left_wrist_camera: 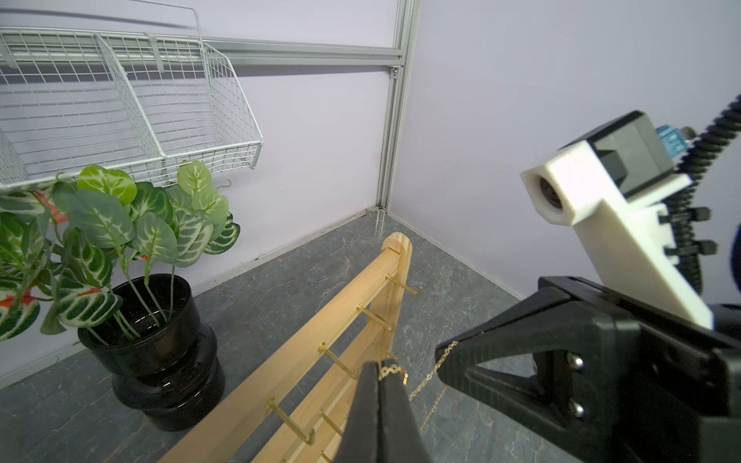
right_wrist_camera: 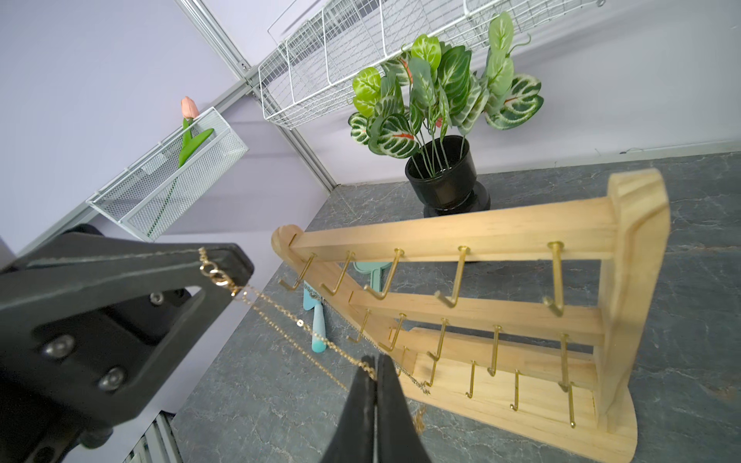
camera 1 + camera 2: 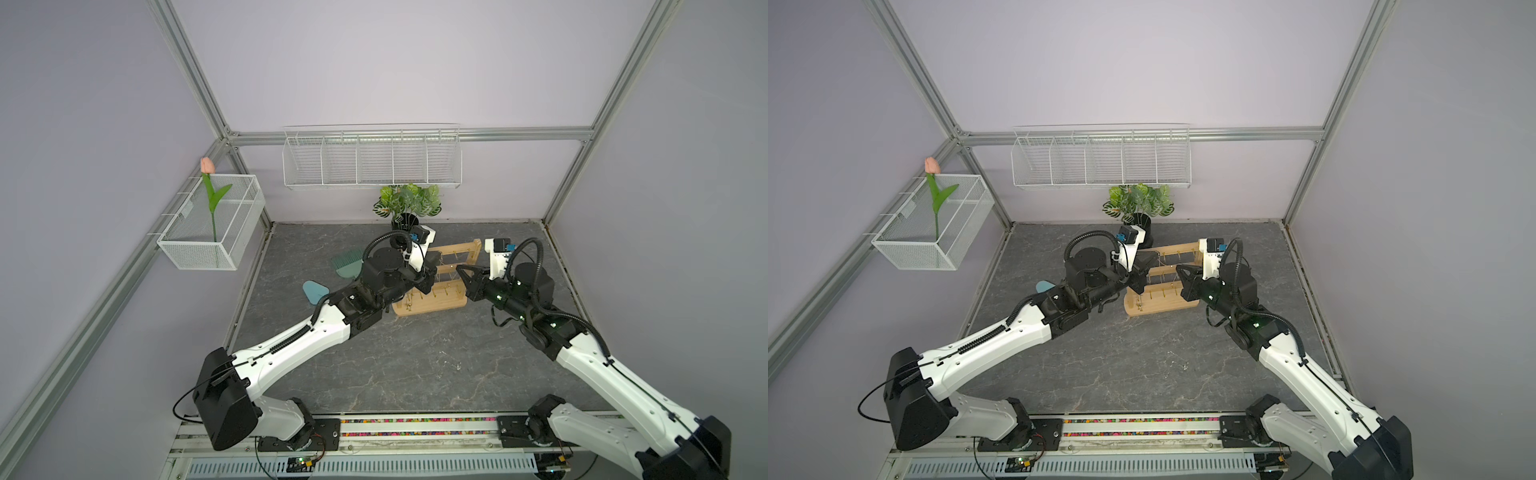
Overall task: Hang the necklace on the jewelry display stand
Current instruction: Hang the necklace on the stand.
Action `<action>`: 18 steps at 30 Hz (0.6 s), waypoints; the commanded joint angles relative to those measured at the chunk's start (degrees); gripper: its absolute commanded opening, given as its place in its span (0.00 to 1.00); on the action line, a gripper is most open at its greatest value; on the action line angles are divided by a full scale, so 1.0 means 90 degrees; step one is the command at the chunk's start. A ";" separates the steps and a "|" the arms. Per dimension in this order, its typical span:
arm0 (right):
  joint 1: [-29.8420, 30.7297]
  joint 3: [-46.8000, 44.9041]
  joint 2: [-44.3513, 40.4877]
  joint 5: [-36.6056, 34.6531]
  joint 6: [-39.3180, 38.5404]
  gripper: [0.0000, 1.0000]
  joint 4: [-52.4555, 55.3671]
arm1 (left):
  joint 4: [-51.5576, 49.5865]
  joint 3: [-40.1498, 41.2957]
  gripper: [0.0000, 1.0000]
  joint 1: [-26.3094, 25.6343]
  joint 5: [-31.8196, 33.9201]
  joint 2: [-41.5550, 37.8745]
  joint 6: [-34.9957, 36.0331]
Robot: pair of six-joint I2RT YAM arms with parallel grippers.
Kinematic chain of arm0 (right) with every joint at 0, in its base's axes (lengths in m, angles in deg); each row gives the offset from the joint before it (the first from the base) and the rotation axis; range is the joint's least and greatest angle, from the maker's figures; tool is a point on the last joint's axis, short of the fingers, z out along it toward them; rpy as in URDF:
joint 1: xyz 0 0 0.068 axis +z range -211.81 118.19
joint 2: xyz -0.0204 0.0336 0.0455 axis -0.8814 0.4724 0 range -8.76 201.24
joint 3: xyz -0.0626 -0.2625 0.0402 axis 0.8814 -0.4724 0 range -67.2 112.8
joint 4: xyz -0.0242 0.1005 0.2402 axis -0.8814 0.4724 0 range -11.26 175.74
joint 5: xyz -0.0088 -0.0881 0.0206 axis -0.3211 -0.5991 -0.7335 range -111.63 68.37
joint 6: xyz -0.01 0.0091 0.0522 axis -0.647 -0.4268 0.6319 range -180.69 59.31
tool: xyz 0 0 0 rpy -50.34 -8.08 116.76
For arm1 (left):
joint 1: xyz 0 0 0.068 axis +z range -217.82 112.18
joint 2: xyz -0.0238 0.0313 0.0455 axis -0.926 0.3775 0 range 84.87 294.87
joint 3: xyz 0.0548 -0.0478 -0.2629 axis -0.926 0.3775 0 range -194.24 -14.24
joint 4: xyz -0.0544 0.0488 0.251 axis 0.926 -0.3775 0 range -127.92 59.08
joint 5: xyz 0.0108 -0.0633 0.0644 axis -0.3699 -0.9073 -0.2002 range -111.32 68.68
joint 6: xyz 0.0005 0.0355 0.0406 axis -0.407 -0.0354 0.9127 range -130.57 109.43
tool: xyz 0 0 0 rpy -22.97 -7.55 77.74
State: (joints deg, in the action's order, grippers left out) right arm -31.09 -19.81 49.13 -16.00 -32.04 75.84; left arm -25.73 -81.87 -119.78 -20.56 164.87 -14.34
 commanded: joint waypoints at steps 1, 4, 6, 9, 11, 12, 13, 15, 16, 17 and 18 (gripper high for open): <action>-0.0080 0.0177 0.0133 -0.0078 -0.0117 0.07 -0.0439 | -0.0128 -0.0299 0.00 0.0123 -0.0148 0.0174 0.0214; -0.0137 0.0195 0.0225 -0.0074 -0.0111 0.07 -0.0539 | -0.0140 -0.0390 0.00 0.0223 -0.0220 0.0318 0.0196; -0.0189 0.0221 0.0298 -0.0059 -0.0086 0.07 -0.0601 | -0.0137 -0.0426 0.00 0.0282 -0.0245 0.0394 0.0192; -0.0247 0.0259 0.0393 -0.0042 -0.0067 0.07 -0.0693 | -0.0137 -0.0512 0.00 0.0339 -0.0312 0.0512 0.0170; -0.0275 0.0288 0.0474 -0.0004 -0.0057 0.07 -0.0722 | -0.0157 -0.0571 0.00 0.0369 -0.0341 0.0596 0.0191; -0.0286 0.0290 0.0517 0.0007 -0.0058 0.07 -0.0731 | -0.0171 -0.0608 0.00 0.0374 -0.0357 0.0633 0.0194; -0.0288 0.0290 0.0552 0.0025 -0.0044 0.07 -0.0734 | -0.0185 -0.0626 0.00 0.0389 -0.0368 0.0658 0.0189; -0.0306 0.0290 0.0631 0.0074 -0.0011 0.07 -0.0777 | -0.0196 -0.0644 0.00 0.0408 -0.0383 0.0699 0.0183; -0.0300 0.0289 0.0664 0.0078 0.0000 0.07 -0.0784 | -0.0204 -0.0639 0.00 0.0412 -0.0387 0.0715 0.0191; -0.0309 0.0288 0.0691 0.0078 0.0010 0.07 -0.0787 | -0.0206 -0.0629 0.00 0.0411 -0.0380 0.0731 0.0192; -0.0309 0.0288 0.0721 0.0086 0.0021 0.07 -0.0795 | -0.0208 -0.0625 0.00 0.0429 -0.0376 0.0744 0.0181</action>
State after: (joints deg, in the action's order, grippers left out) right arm -33.56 -18.43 54.92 -15.83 -31.98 71.12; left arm -26.97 -85.87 -116.40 -22.97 170.69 -14.08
